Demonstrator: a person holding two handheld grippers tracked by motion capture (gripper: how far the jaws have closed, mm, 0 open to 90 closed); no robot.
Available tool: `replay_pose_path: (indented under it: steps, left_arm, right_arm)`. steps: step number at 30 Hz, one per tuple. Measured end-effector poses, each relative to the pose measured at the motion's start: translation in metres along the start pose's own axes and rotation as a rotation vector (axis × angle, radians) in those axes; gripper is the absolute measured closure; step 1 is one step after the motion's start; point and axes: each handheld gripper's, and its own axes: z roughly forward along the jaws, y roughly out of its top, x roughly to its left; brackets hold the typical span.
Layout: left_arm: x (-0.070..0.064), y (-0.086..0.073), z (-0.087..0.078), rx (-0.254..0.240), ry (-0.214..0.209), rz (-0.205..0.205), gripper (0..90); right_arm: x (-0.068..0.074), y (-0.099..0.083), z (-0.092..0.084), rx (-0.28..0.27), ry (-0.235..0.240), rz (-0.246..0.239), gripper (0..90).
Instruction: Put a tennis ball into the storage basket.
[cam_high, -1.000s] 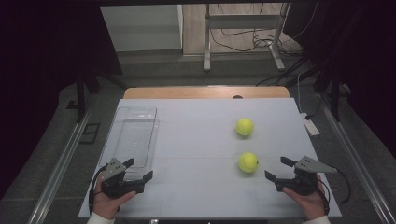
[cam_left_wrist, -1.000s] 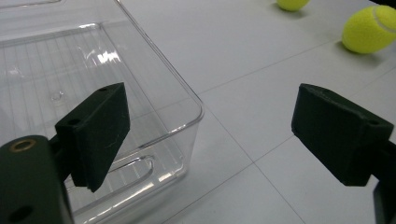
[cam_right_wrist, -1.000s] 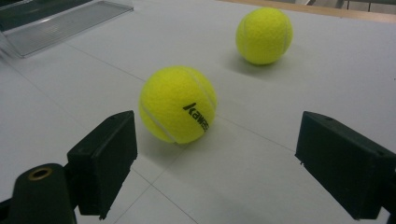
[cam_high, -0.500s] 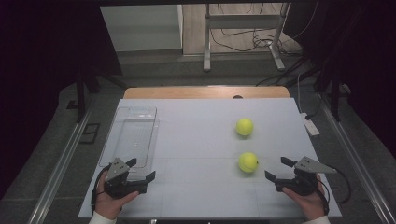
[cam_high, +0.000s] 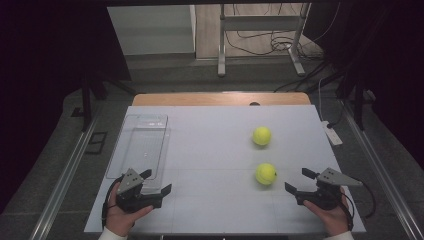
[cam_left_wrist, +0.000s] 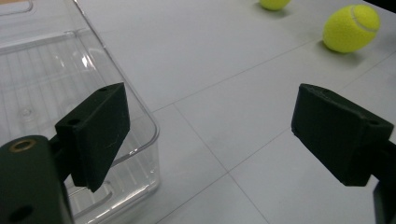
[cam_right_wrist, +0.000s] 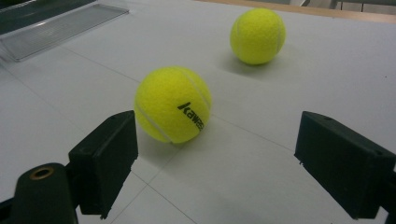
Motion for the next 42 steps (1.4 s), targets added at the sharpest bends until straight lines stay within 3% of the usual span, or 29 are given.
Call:
replay_pose_path:
  steps: [9,26,34,42]
  left_arm:
    - [-0.005,0.006,0.006,0.004,-0.017,0.017,12.7]
    - [-0.008,0.021,0.019,0.006,-0.049,0.011,12.7]
    - [-0.011,0.03,0.028,0.014,-0.08,0.009,12.7]
    - [-0.02,0.042,0.035,0.012,-0.113,0.037,12.6]
  right_arm:
    - [-0.001,0.0,0.001,0.003,-0.001,-0.002,13.9]
    - [-0.001,0.0,0.001,0.006,-0.002,-0.001,13.9]
    - [-0.002,-0.002,0.002,0.009,-0.005,0.006,13.9]
    - [-0.002,-0.002,0.001,0.01,-0.013,0.005,14.0]
